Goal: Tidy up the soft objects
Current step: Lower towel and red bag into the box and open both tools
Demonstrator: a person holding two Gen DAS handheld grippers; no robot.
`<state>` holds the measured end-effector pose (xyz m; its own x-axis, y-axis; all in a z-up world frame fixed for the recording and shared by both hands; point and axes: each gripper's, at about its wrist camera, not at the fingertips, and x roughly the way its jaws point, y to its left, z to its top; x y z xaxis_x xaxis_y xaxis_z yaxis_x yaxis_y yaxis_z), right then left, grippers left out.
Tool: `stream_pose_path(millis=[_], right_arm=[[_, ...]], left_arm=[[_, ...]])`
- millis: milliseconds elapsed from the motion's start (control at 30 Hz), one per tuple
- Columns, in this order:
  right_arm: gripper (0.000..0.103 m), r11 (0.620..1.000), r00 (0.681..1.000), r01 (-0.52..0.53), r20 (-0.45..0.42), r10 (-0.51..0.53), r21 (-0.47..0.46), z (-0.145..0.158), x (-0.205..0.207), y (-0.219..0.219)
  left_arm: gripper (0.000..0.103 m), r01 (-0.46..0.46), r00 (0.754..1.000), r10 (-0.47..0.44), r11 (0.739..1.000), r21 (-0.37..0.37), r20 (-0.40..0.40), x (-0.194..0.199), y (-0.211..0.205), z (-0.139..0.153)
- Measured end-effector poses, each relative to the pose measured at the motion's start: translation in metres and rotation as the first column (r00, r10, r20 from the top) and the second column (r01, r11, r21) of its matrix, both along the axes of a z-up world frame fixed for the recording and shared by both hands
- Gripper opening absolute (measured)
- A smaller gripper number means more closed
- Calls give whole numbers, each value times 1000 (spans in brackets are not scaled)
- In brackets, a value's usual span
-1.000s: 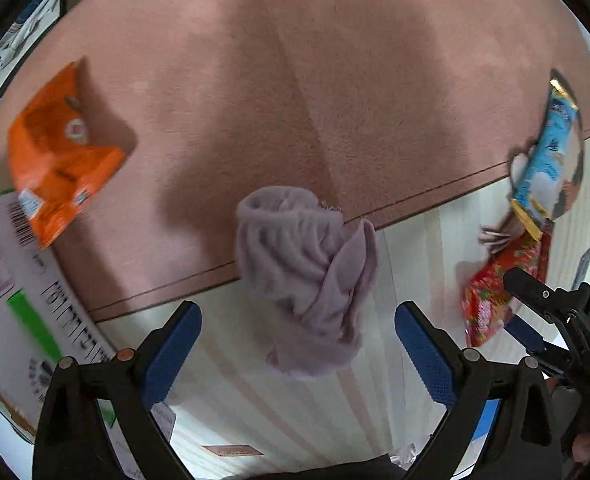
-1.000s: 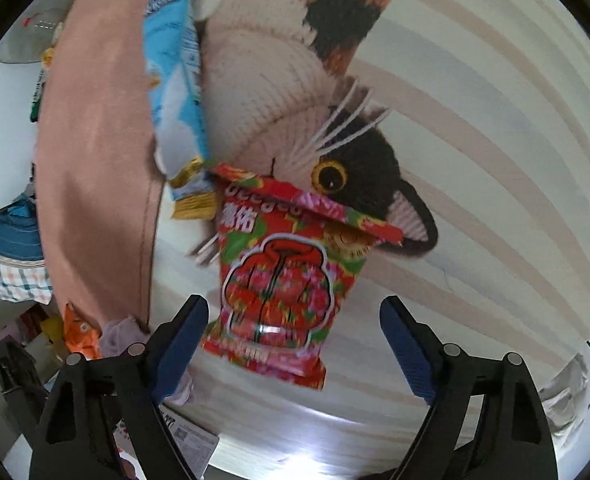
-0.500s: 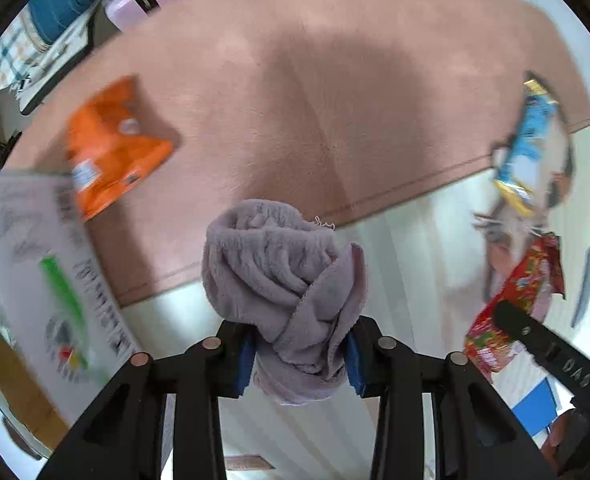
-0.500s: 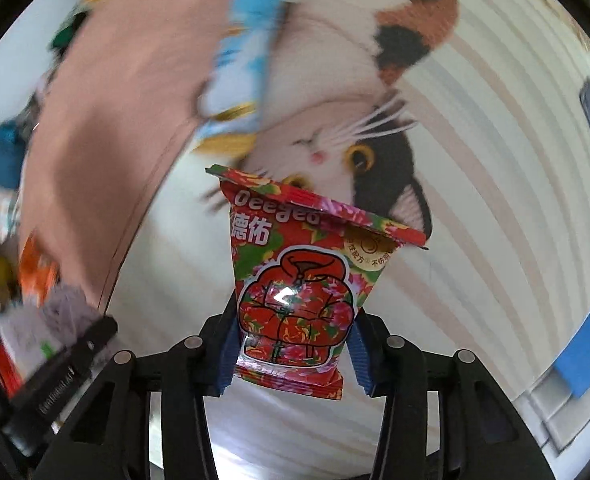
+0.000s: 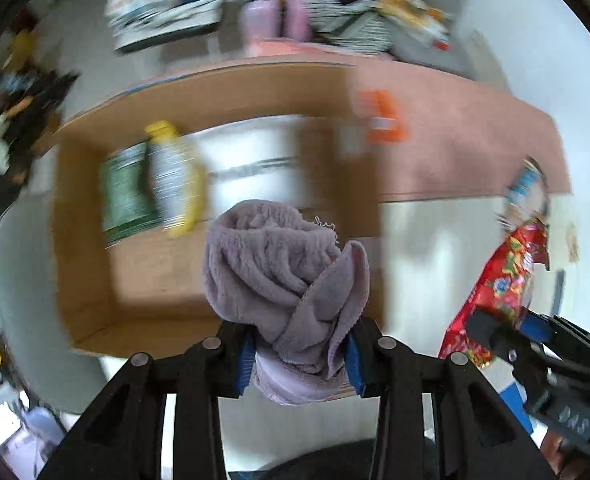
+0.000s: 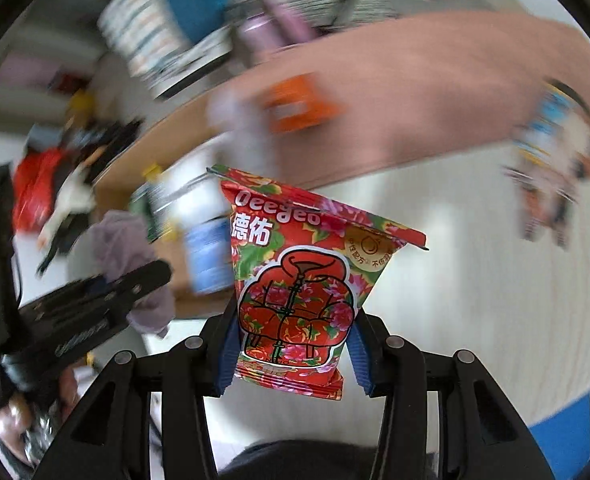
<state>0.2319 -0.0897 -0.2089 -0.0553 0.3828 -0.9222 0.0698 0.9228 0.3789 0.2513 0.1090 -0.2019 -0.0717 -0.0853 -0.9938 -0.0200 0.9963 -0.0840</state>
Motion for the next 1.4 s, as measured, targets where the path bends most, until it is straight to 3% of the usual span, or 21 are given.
stream_pose_path(millis=[133, 300, 733, 767, 800, 867, 900, 1167, 1400], right_arm=[[49, 992, 992, -120, -21, 121, 42, -23, 15, 98], [49, 971, 970, -237, -51, 237, 7, -49, 20, 183], [50, 946, 936, -322, -167, 311, -42, -114, 24, 230], [54, 946, 932, -323, -186, 311, -36, -119, 25, 233], [73, 947, 931, -320, -196, 308, -32, -120, 24, 234], [92, 949, 933, -315, -191, 304, -31, -121, 29, 236], [92, 948, 935, -316, -187, 303, -44, -120, 28, 237], [92, 949, 954, -284, -141, 265, -137, -92, 22, 209], [92, 936, 968, -247, -24, 249, -251, -48, 3, 167]], left_arm=[[34, -78, 994, 80, 996, 37, -70, 9, 78, -23], [34, -152, 969, 154, 988, 22, -191, 23, 132, -70], [37, -186, 918, 168, 982, -15, -359, 21, 156, -131], [38, -194, 913, 172, 981, -23, -369, 19, 156, -133], [44, -203, 910, 177, 979, -32, -376, 17, 156, -134], [61, -202, 915, 173, 979, -42, -364, 16, 157, -134], [69, -199, 921, 174, 979, -36, -349, 15, 156, -130], [70, -178, 946, 167, 984, -15, -279, -2, 156, -97], [70, -167, 980, 171, 985, 47, -101, -23, 137, -52]])
